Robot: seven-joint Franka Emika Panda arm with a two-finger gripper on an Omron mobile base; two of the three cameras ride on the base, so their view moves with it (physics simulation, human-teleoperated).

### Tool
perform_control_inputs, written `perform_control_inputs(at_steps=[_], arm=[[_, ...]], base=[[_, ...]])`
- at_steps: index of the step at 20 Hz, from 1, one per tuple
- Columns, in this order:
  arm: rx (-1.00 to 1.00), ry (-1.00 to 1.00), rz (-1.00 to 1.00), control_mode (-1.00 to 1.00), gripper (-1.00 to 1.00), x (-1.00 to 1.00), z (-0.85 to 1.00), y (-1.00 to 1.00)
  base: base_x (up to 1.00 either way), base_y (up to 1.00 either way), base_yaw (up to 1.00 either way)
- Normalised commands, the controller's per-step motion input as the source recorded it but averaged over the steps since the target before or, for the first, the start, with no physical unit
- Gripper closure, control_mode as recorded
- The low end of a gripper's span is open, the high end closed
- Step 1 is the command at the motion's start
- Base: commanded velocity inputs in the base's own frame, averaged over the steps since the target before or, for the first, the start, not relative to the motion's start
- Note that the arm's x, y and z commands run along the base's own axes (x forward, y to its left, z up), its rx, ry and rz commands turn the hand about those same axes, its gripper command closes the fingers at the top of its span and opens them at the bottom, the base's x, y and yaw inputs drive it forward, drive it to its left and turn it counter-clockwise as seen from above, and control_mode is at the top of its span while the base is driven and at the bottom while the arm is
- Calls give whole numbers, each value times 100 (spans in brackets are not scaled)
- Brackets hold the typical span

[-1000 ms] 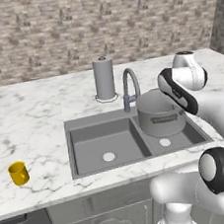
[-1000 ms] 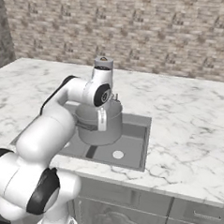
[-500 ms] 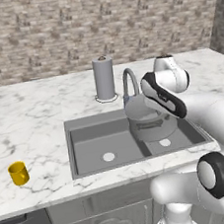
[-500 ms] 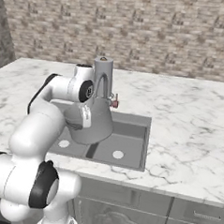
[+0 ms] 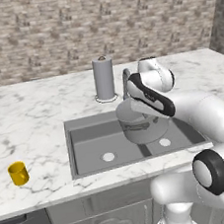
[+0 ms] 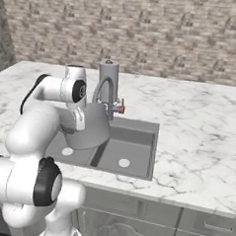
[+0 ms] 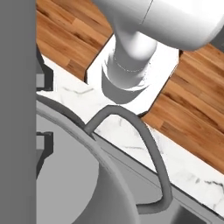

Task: Place the pot in the left basin and the mug in the right basin of the sink.

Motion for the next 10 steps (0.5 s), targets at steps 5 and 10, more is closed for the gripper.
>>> perform_control_inputs(at_steps=[5, 10], arm=[[0, 11, 15, -100, 100, 0, 0, 49], [0, 8, 17, -100, 100, -5, 0, 50]], base=[[0, 0, 0], [0, 0, 0]])
